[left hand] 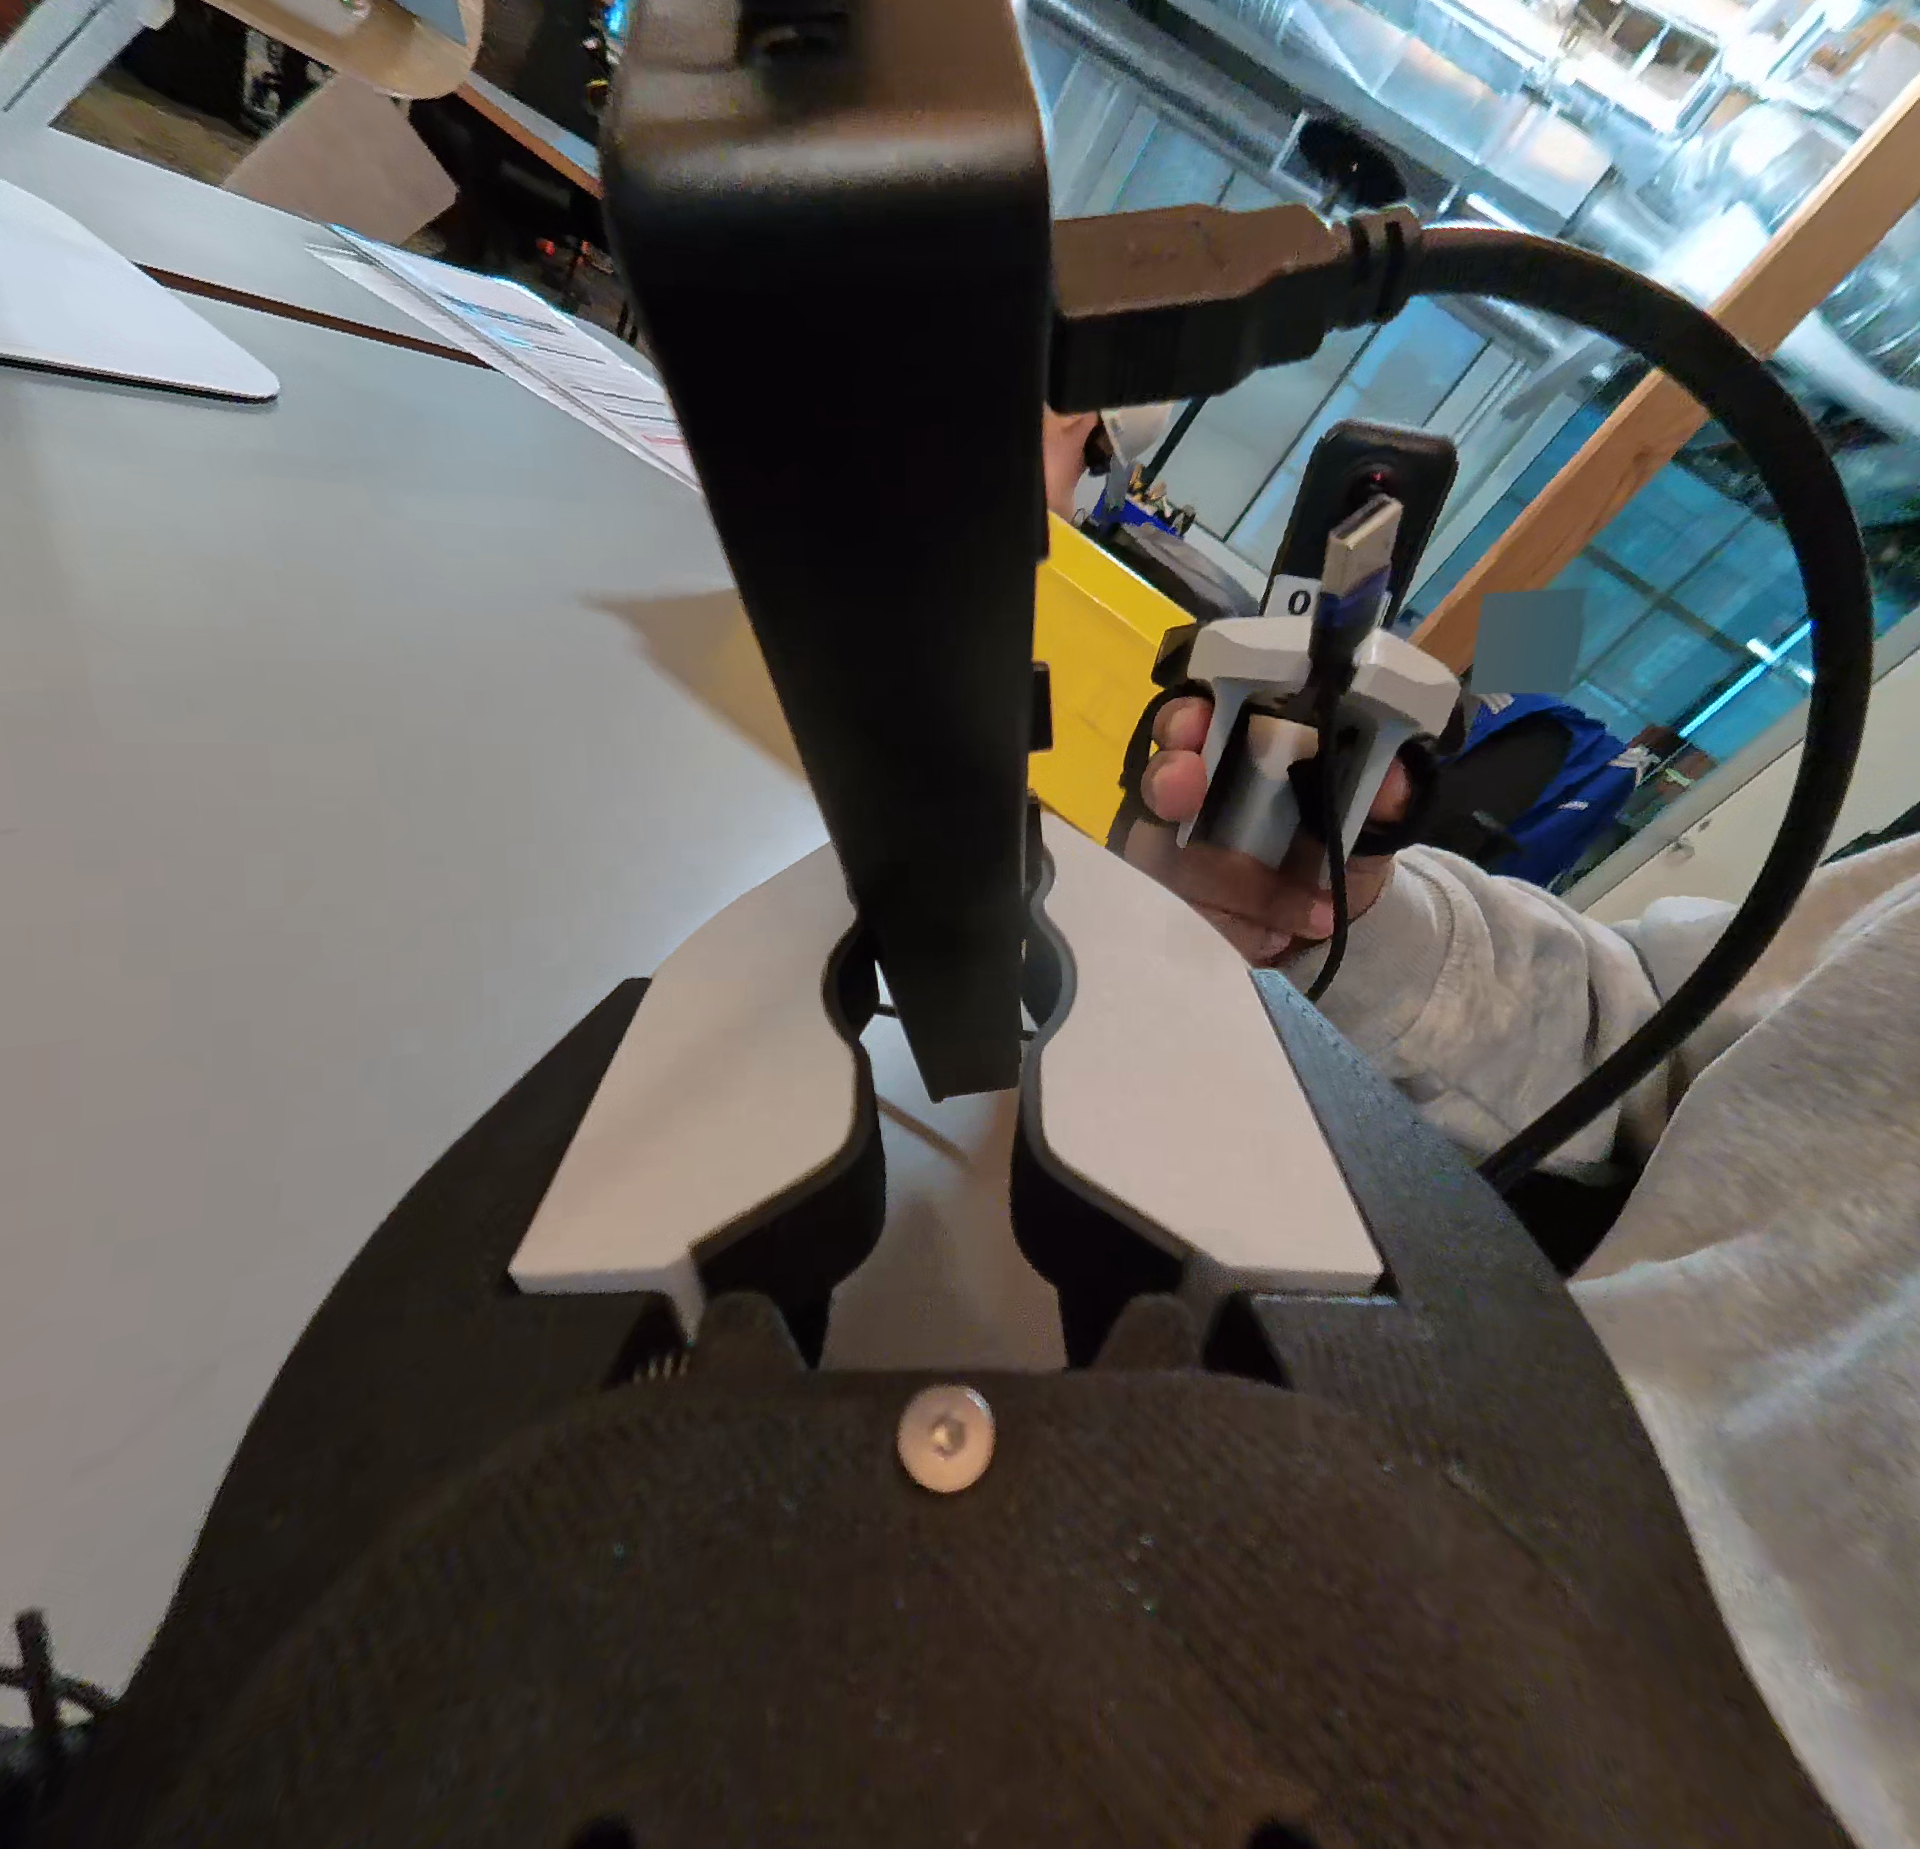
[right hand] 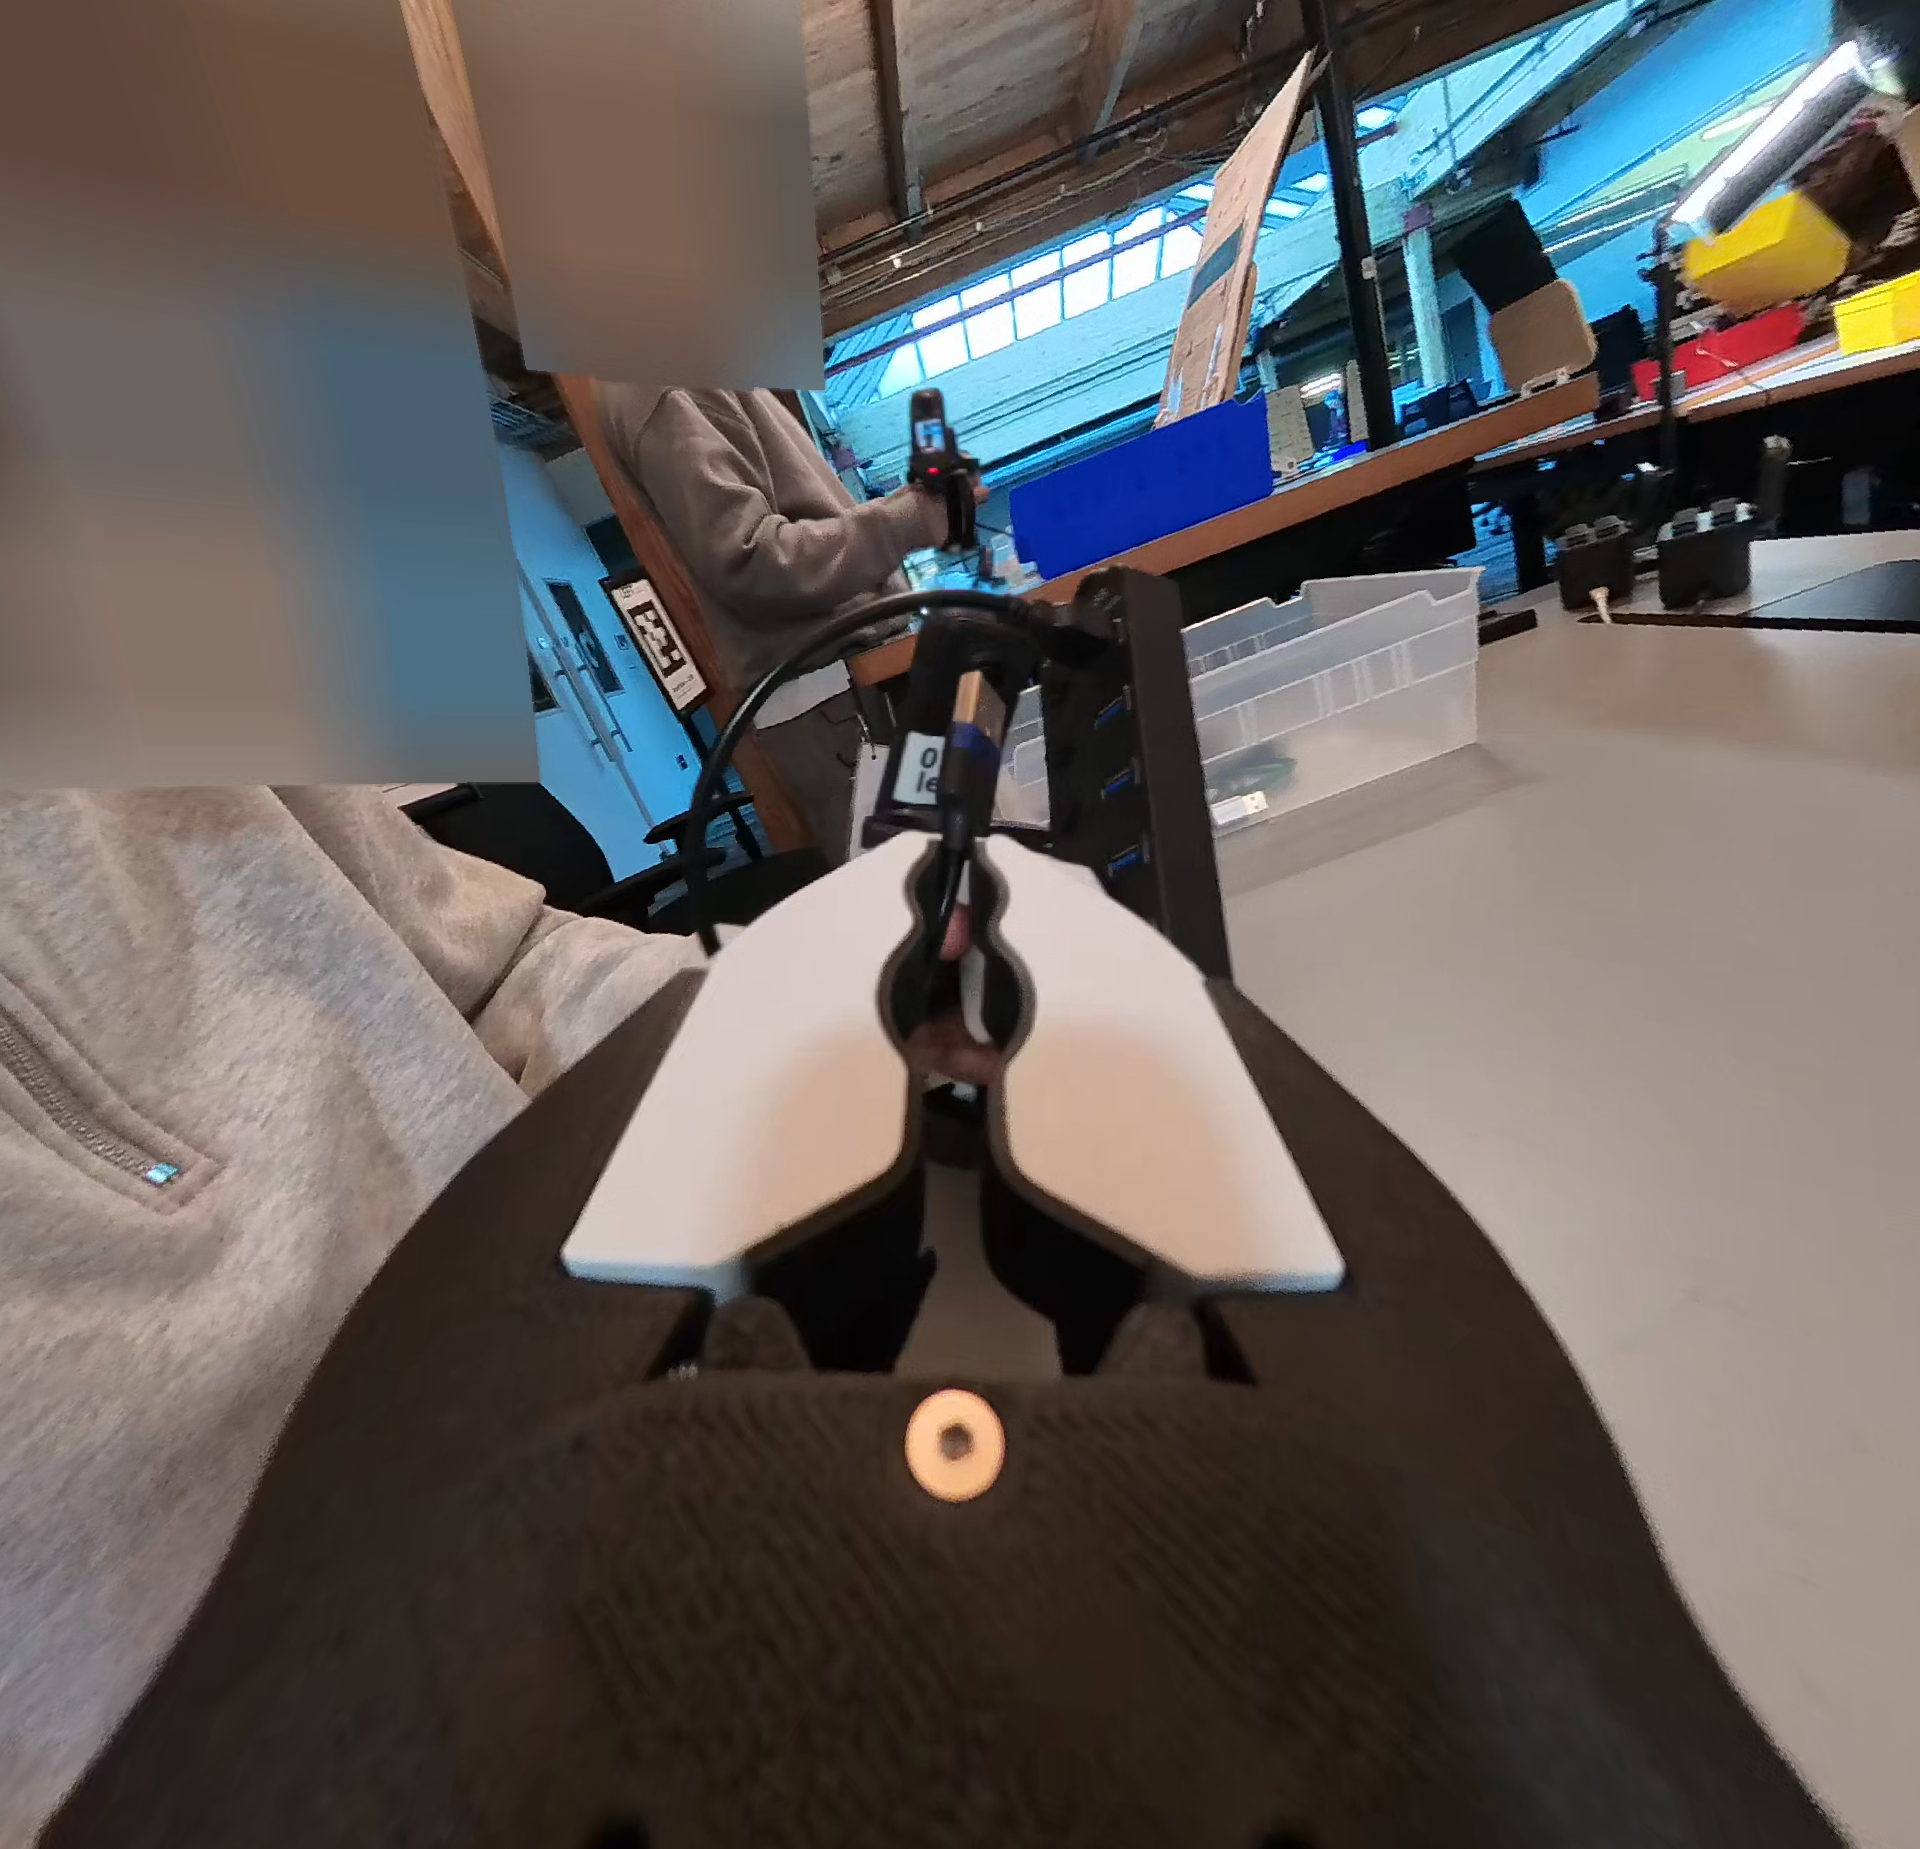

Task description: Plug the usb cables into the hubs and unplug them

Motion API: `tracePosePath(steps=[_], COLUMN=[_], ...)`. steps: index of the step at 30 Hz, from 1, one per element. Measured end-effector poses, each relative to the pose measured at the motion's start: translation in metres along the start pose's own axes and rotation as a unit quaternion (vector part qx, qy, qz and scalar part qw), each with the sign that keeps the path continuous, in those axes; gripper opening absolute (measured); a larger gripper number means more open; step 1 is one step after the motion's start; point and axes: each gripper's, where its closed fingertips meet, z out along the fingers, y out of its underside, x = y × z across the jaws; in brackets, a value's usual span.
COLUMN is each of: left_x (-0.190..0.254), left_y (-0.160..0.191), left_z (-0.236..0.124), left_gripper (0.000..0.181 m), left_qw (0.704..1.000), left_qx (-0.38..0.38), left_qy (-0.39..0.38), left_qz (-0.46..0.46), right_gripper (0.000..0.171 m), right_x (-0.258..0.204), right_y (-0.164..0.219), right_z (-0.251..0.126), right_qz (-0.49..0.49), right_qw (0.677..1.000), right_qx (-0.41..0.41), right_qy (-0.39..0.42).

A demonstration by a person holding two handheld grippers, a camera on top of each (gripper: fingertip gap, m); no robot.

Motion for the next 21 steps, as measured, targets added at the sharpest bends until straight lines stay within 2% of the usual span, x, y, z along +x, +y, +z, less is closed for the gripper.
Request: tracePosePath(steps=[2,3,5,6,8,12,15,18,21], left_x=[0.001,0.001,0.003,0.005,0.006,0.003,-0.008,-0.019,-0.021], left_y=[0.002,0.003,0.006,0.006,0.008,0.008,0.006,0.007,0.016], left_z=[0.002,0.002,0.003,0.004,0.005,0.006,0.002,-0.002,0.0], left_gripper=[0.024,0.024,0.024,0.025,0.025,0.025,0.024,0.024,0.024], left_qw=[1.0,0.999,0.999,0.998,0.997,0.996,0.99,0.98,0.974], left_qx=[-0.008,-0.012,-0.02,-0.023,-0.03,-0.031,-0.026,-0.042,-0.075], left_qy=[-0.006,-0.011,-0.016,-0.016,-0.021,-0.042,-0.099,-0.16,-0.177], left_qz=[0.017,0.027,0.045,0.052,0.063,0.078,0.092,0.114,0.121], right_gripper=[0.005,0.005,0.005,0.005,0.005,0.005,0.005,0.006,0.006], right_x=[0.013,0.032,0.064,0.073,0.075,0.063,0.05,0.036,0.031], right_y=[-0.001,-0.002,-0.005,-0.007,-0.011,0.003,0.012,0.021,0.031], right_z=[-0.002,-0.008,-0.028,-0.036,-0.04,-0.021,-0.005,0.009,0.015], right_qz=[-0.013,-0.041,-0.126,-0.18,-0.284,-0.405,-0.497,-0.538,-0.575], right_qw=[0.999,0.991,0.954,0.929,0.882,0.818,0.759,0.736,0.705], right_qx=[-0.001,-0.001,-0.037,-0.064,-0.112,-0.186,-0.227,-0.244,-0.266], right_qy=[0.05,0.125,0.27,0.317,0.36,0.363,0.353,0.331,0.318])
